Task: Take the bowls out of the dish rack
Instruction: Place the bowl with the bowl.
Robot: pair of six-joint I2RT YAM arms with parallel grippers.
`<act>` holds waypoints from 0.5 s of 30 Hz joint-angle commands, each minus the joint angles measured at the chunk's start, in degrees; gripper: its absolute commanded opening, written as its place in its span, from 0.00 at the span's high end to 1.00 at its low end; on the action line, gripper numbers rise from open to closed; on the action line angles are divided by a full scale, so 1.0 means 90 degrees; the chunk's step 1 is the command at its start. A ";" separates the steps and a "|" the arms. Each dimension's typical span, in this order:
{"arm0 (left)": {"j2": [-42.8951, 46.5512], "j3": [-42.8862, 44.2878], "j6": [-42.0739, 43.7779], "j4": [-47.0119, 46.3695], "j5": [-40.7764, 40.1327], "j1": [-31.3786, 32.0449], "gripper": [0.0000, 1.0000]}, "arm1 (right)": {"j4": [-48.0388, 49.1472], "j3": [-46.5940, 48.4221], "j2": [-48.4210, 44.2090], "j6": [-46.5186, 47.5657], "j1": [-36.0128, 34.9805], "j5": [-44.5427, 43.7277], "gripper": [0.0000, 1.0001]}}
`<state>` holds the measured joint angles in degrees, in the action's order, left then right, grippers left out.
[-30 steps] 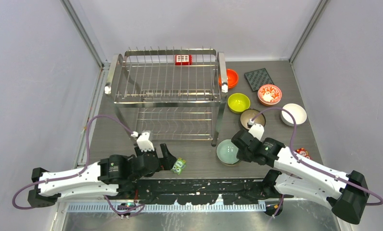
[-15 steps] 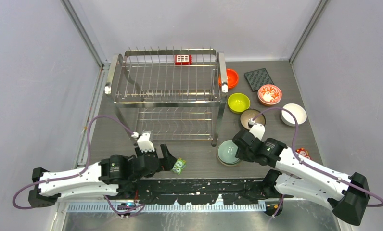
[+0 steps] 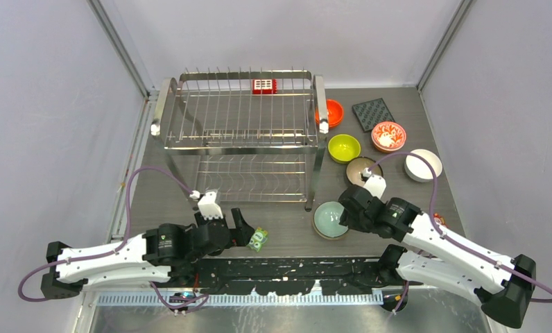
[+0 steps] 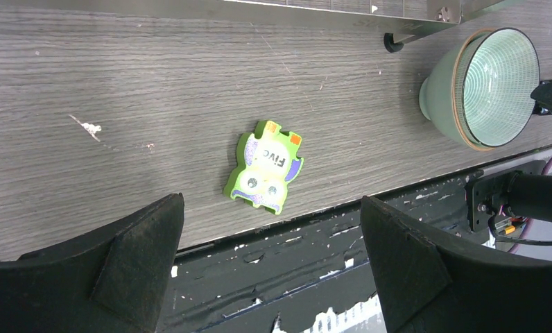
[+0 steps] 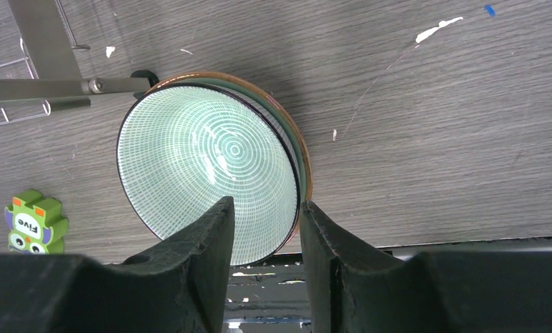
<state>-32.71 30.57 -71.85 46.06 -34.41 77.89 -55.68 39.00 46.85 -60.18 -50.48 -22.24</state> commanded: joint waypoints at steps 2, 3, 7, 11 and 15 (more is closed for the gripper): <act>0.0010 -0.0022 -0.0092 -0.0200 -0.0072 -0.0004 0.00 | -0.0151 0.0185 -0.0025 -0.0058 0.0008 -0.0163 0.58; 0.0018 -0.0025 -0.0087 -0.0197 -0.0078 -0.0006 0.00 | -0.0151 0.0174 -0.0012 -0.0052 0.0014 -0.0162 0.60; 0.0063 -0.0051 -0.0094 -0.0180 -0.0073 0.0000 0.00 | -0.0103 0.0113 0.0018 -0.0086 0.0019 -0.0165 0.69; 0.0132 -0.0083 -0.0104 -0.0173 -0.0073 -0.0008 0.00 | -0.0043 -0.0006 0.0040 -0.0113 0.0013 -0.0158 0.72; 0.0155 -0.0095 -0.0102 -0.0173 -0.0073 -0.0001 0.00 | 0.0037 -0.0082 0.0114 -0.0129 0.0014 -0.0119 0.72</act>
<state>-31.86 29.87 -71.88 46.06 -34.37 77.89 -56.36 38.74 47.18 -60.34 -50.48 -22.22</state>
